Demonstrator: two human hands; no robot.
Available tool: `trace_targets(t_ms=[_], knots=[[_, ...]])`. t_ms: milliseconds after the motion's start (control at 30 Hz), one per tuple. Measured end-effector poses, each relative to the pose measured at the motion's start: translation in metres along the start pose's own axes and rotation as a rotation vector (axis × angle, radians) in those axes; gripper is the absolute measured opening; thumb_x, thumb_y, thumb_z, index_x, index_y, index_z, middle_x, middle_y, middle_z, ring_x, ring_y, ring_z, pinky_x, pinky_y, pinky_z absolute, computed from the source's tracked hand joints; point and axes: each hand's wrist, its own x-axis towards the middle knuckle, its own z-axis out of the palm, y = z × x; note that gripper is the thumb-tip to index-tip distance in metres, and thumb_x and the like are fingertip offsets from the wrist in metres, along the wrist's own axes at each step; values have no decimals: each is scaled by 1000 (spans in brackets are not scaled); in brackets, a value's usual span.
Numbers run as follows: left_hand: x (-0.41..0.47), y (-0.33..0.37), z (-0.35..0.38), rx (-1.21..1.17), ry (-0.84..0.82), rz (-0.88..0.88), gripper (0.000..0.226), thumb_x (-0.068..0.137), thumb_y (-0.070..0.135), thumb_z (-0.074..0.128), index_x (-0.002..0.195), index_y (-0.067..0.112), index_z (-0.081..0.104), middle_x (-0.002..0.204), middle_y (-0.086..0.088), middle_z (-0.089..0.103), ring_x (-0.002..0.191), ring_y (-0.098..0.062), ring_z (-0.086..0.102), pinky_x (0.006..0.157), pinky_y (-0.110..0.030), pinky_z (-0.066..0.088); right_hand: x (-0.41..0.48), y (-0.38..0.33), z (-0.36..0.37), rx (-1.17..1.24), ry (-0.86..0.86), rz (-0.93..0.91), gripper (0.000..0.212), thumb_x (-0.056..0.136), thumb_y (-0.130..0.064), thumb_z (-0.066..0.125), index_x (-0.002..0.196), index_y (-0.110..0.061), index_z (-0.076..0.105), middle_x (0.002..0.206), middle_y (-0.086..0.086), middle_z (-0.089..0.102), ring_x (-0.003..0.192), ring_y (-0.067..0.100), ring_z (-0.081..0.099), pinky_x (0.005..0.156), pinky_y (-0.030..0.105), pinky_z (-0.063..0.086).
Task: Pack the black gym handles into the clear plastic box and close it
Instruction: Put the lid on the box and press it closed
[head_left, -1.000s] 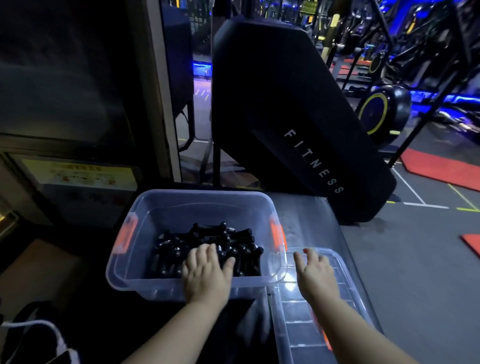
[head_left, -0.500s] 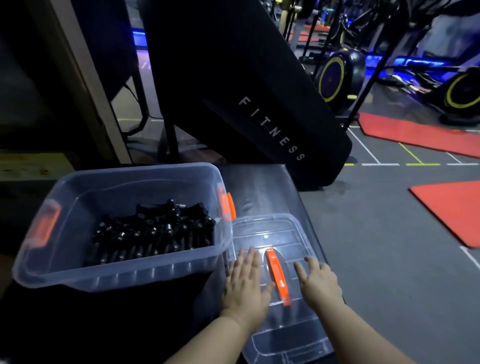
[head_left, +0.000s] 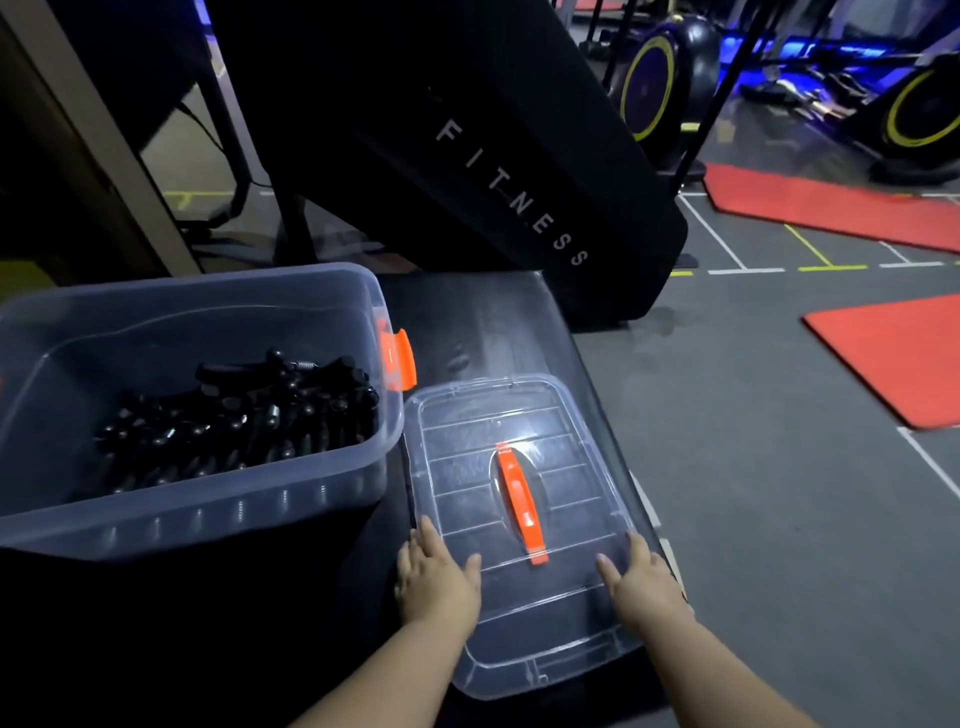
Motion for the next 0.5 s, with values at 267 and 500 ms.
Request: trace_targets(t_ms=[267, 500], knots=[[7, 33, -9, -221, 35, -161, 84, 90, 42, 55, 150, 4, 8, 152, -15, 26, 133, -36, 36, 105, -41, 34, 0, 20, -12, 58, 113, 53, 88, 80, -60, 60, 149, -34, 11, 135, 14, 44, 124, 33, 44, 101, 45, 40], [-1, 69, -34, -628, 2, -142, 41, 85, 25, 63, 111, -5, 50, 111, -17, 61, 93, -33, 63, 78, -30, 52, -14, 38, -53, 314, 174, 42, 96, 63, -56, 79, 140, -29, 30, 128, 15, 53, 116, 36, 52, 97, 44, 43]])
